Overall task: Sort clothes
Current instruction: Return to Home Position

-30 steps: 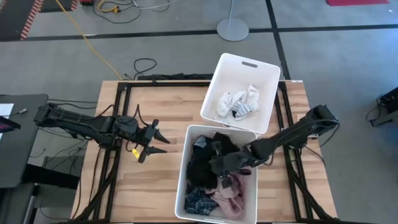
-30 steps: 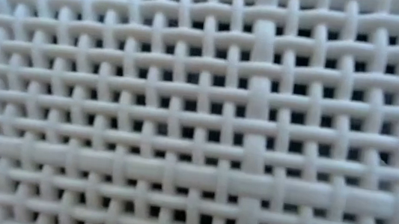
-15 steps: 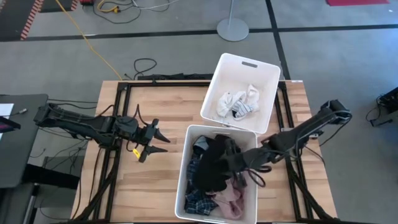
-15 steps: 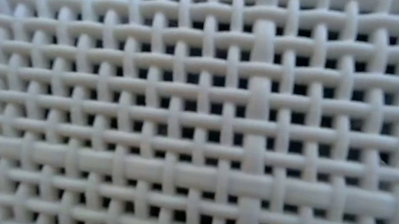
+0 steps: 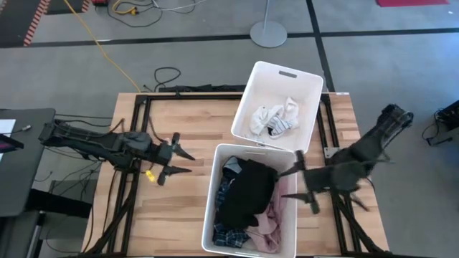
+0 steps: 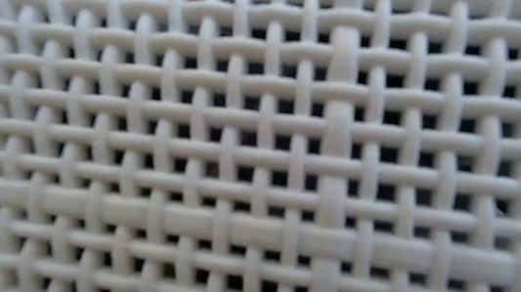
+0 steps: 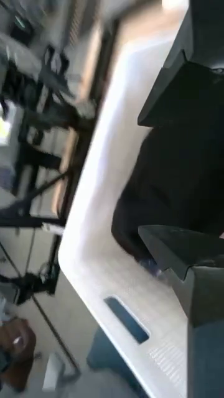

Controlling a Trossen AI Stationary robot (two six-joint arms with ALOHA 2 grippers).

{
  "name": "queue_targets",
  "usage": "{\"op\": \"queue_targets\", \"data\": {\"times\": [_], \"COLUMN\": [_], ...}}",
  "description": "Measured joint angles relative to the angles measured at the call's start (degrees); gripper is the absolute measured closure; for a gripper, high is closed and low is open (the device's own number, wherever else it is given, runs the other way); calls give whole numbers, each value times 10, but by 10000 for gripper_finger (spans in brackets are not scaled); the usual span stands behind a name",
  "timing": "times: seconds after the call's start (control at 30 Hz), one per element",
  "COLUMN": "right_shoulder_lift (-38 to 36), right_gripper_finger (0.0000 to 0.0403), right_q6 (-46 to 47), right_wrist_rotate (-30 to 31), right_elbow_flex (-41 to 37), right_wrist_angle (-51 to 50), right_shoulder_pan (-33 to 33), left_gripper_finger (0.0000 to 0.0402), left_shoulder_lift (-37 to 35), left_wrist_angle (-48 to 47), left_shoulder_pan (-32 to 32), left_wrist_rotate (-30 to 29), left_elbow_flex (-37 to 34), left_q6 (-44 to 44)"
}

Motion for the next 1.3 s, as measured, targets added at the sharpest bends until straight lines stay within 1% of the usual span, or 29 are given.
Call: {"op": "queue_targets", "data": {"times": [0.1,0.17,0.27,0.33,0.4,0.5,0.63,0.8,0.93,1.13,1.3], "right_shoulder_lift": [-35,-54,-84,-103,-124,-162,-227,-311,-383,-501,-603], "right_gripper_finger": [121,121,121,121,121,121,121,121,121,122,133], "right_q6": [-6,-3,17,27,36,37,16,-30,-68,-141,-175], "right_wrist_rotate": [82,124,142,170,196,210,204,144,110,48,27], "right_elbow_flex": [0,-9,-45,-82,-125,-191,-274,-366,-433,-539,-613], "right_wrist_angle": [-29,-34,-28,-10,11,62,141,235,281,359,370], "right_shoulder_pan": [62,106,171,201,219,228,228,228,228,228,228], "left_gripper_finger": [212,212,212,212,212,212,212,212,212,212,212], "left_shoulder_lift": [-42,-70,-110,-133,-154,-176,-194,-197,-197,-197,-197], "left_wrist_angle": [10,9,7,10,19,54,89,124,158,236,324], "left_shoulder_pan": [-6,-7,-7,-7,-7,-7,-7,-7,-7,-7,-6], "left_wrist_rotate": [-19,-22,-21,-14,-13,-15,-20,-21,-18,-16,-16], "left_elbow_flex": [0,-1,-11,-28,-50,-91,-139,-179,-201,-259,-313], "left_q6": [34,44,45,40,36,23,3,-26,-39,-46,-62]}}
